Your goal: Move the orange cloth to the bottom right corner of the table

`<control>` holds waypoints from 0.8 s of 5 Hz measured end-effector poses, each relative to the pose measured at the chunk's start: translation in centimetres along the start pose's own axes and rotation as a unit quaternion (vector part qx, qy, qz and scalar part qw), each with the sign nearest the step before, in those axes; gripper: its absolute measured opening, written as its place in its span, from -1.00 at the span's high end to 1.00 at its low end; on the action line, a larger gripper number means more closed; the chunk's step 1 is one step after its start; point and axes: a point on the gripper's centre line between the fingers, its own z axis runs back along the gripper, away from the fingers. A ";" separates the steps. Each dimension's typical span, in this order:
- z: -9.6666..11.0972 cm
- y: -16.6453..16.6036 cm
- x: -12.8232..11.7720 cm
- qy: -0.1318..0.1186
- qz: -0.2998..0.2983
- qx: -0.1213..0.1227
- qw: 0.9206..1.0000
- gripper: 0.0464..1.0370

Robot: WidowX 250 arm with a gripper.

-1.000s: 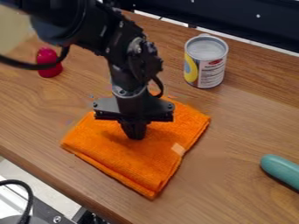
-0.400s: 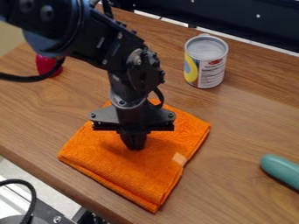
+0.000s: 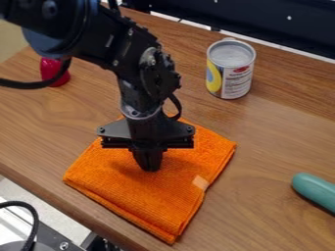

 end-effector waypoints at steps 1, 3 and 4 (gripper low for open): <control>1.9 0.3 1.1 -0.010 0.014 -0.011 1.000 0.99; 5.2 0.8 2.3 -0.006 0.030 -0.026 0.999 0.99; 5.7 0.8 2.5 -0.002 0.033 -0.028 0.999 0.99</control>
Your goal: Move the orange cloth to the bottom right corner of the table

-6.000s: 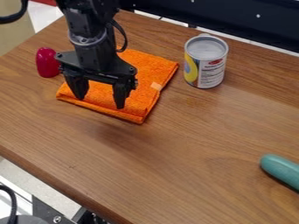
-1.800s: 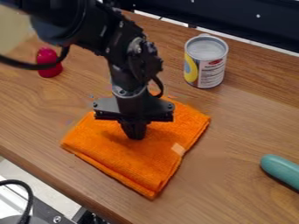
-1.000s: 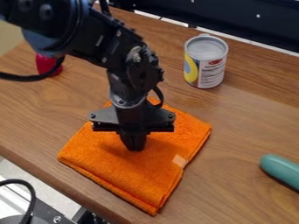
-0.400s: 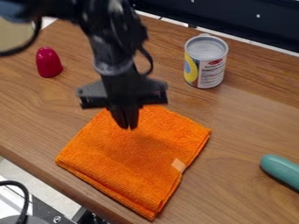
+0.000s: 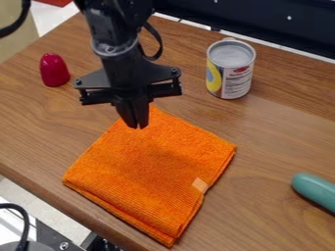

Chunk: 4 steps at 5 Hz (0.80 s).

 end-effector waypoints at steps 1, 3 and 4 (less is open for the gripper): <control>-0.5 0.5 0.9 -0.014 -0.001 0.009 1.000 0.99; -1.2 5.1 5.6 -0.043 0.059 0.038 0.997 0.99; -1.6 7.0 7.3 -0.058 0.094 0.063 0.992 0.97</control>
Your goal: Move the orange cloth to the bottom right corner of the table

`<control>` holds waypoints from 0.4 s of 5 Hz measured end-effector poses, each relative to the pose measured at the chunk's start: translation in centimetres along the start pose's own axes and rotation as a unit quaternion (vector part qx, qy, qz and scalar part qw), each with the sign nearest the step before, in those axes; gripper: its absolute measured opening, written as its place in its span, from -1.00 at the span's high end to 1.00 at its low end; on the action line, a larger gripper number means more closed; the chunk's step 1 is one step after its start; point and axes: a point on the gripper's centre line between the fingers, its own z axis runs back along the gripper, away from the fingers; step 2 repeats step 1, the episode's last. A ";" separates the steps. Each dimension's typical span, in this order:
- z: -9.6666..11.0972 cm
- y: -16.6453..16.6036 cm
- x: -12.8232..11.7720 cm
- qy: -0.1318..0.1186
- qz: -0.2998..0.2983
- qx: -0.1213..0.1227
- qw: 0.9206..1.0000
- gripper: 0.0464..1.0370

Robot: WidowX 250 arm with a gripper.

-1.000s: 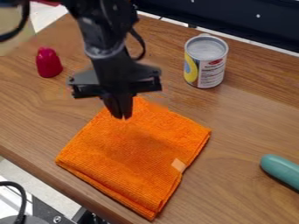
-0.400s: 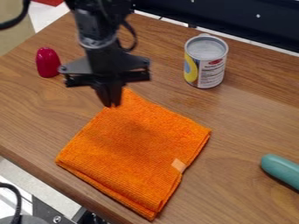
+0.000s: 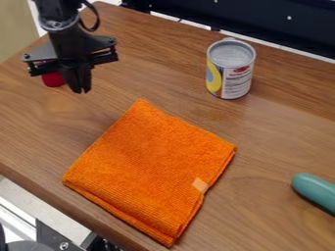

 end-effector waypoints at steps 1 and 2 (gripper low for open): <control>-0.4 0.5 0.8 0.023 0.014 -0.005 1.000 0.70; -0.4 0.5 0.8 0.023 0.014 -0.005 1.000 0.70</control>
